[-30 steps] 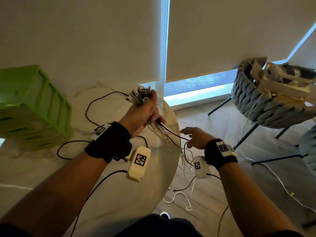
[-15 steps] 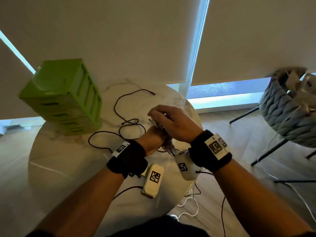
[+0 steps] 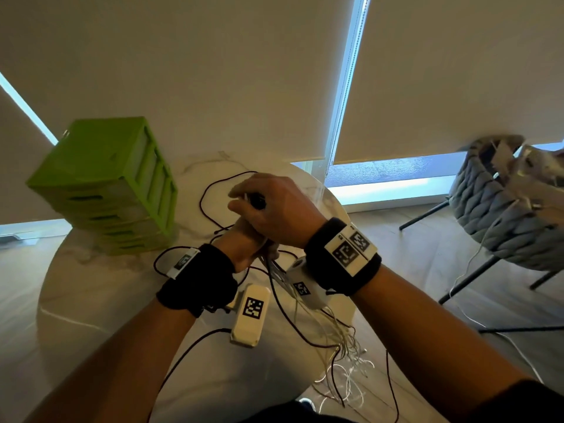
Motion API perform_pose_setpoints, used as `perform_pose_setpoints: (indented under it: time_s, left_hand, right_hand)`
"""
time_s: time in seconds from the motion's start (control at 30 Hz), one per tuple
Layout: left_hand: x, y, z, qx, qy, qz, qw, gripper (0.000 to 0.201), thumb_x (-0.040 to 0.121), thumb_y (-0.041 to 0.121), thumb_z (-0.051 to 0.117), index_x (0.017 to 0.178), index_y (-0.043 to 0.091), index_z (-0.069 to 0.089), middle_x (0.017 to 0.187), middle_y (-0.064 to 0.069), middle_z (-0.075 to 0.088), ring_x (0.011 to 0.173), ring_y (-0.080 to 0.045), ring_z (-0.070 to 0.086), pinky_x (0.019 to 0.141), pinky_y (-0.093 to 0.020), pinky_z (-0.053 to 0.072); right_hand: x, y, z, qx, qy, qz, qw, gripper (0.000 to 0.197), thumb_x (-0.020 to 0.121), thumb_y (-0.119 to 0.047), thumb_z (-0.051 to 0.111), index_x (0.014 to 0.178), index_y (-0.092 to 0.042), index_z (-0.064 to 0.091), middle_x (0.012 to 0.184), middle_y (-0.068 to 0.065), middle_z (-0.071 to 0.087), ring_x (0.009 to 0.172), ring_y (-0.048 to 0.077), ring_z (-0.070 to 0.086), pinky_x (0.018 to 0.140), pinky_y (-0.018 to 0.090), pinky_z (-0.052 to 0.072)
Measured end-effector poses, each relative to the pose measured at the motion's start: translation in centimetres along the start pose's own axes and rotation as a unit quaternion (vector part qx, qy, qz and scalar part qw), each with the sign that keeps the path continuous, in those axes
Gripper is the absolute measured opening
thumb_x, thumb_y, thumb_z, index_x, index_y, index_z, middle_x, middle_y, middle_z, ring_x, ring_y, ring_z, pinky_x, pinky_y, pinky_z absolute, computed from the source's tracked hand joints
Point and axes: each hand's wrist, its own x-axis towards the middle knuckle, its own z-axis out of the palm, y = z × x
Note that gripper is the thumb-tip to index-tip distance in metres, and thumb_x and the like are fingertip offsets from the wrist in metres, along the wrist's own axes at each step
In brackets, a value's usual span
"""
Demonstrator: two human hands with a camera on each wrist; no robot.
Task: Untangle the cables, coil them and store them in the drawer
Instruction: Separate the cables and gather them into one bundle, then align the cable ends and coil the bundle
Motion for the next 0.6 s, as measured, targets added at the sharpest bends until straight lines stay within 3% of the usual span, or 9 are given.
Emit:
perform_pose_setpoints:
  time_s: [0.13, 0.27, 0.33, 0.4, 0.47, 0.53, 0.57, 0.6]
  left_hand:
    - [0.0, 0.5, -0.2, -0.042, -0.01, -0.007, 0.999, 0.026, 0.1, 0.002, 0.03, 0.083, 0.012, 0.047, 0.069, -0.009, 0.039, 0.062, -0.02, 0.036, 0.056, -0.032, 0.033]
    - [0.6, 1.0, 0.2, -0.09, 0.026, -0.026, 0.995, 0.028, 0.103, 0.018, 0.021, 0.087, 0.017, 0.044, 0.078, -0.011, 0.04, 0.064, -0.018, 0.033, 0.058, -0.031, 0.027]
    - [0.5, 1.1, 0.1, -0.084, 0.021, -0.027, 0.996, 0.03, 0.104, 0.018, 0.019, 0.087, 0.018, 0.044, 0.082, -0.01, 0.044, 0.066, -0.018, 0.039, 0.059, -0.029, 0.033]
    - [0.2, 1.0, -0.3, -0.071, 0.018, -0.029, 0.997, 0.034, 0.105, 0.013, 0.019, 0.084, 0.02, 0.045, 0.083, 0.001, 0.049, 0.069, -0.009, 0.049, 0.059, -0.023, 0.046]
    - [-0.2, 0.9, -0.5, -0.029, 0.009, -0.014, 0.999, 0.036, 0.105, 0.01, 0.022, 0.08, 0.02, 0.046, 0.076, 0.006, 0.053, 0.059, -0.002, 0.056, 0.058, -0.021, 0.05]
    - [-0.1, 1.0, -0.4, 0.038, 0.011, 0.003, 0.999, 0.035, 0.103, 0.007, 0.028, 0.073, 0.012, 0.045, 0.052, 0.003, 0.05, 0.044, -0.012, 0.05, 0.057, -0.035, 0.044]
    - [-0.1, 1.1, -0.4, 0.075, 0.012, 0.004, 0.997, 0.034, 0.101, 0.005, 0.032, 0.07, 0.008, 0.045, 0.047, 0.0, 0.047, 0.044, -0.016, 0.046, 0.06, -0.037, 0.039]
    - [-0.2, 1.3, -0.4, 0.097, 0.0, -0.012, 0.995, 0.03, 0.099, 0.003, 0.035, 0.073, 0.006, 0.049, 0.053, -0.003, 0.049, 0.048, -0.016, 0.047, 0.063, -0.036, 0.037]
  right_hand:
    - [0.3, -0.3, 0.4, -0.028, 0.049, 0.006, 0.998, 0.015, 0.089, -0.021, 0.061, 0.094, -0.011, 0.071, 0.092, 0.004, 0.065, 0.079, 0.018, 0.059, 0.075, 0.034, 0.05]
    - [0.7, -0.3, 0.2, -0.057, 0.064, 0.056, 0.995, 0.019, 0.091, -0.024, 0.06, 0.093, -0.006, 0.067, 0.092, 0.007, 0.06, 0.08, 0.022, 0.057, 0.074, 0.035, 0.049]
    - [0.7, -0.6, 0.3, -0.077, 0.045, 0.054, 0.995, 0.024, 0.093, -0.028, 0.058, 0.093, -0.005, 0.065, 0.092, 0.007, 0.059, 0.081, 0.022, 0.056, 0.076, 0.036, 0.049]
    - [0.7, -1.1, 0.3, -0.076, 0.023, 0.046, 0.996, 0.033, 0.094, -0.037, 0.055, 0.09, -0.006, 0.064, 0.09, 0.005, 0.057, 0.078, 0.02, 0.054, 0.073, 0.032, 0.047]
    - [0.8, -1.5, 0.1, -0.044, 0.0, 0.072, 0.996, 0.045, 0.095, -0.048, 0.048, 0.082, -0.007, 0.063, 0.084, 0.005, 0.06, 0.073, 0.019, 0.055, 0.07, 0.032, 0.046]
    - [1.3, -1.7, -0.5, 0.009, -0.028, 0.126, 0.992, 0.061, 0.095, -0.058, 0.039, 0.08, -0.005, 0.064, 0.078, 0.007, 0.065, 0.073, 0.02, 0.06, 0.073, 0.034, 0.051]
    - [1.5, -1.8, -0.6, 0.022, -0.037, 0.143, 0.989, 0.065, 0.094, -0.061, 0.036, 0.083, -0.005, 0.066, 0.077, 0.008, 0.067, 0.074, 0.02, 0.063, 0.076, 0.035, 0.053]
    - [1.8, -1.9, -0.7, 0.018, -0.041, 0.146, 0.988, 0.067, 0.094, -0.062, 0.034, 0.086, -0.005, 0.068, 0.078, 0.008, 0.068, 0.076, 0.021, 0.064, 0.078, 0.036, 0.053]
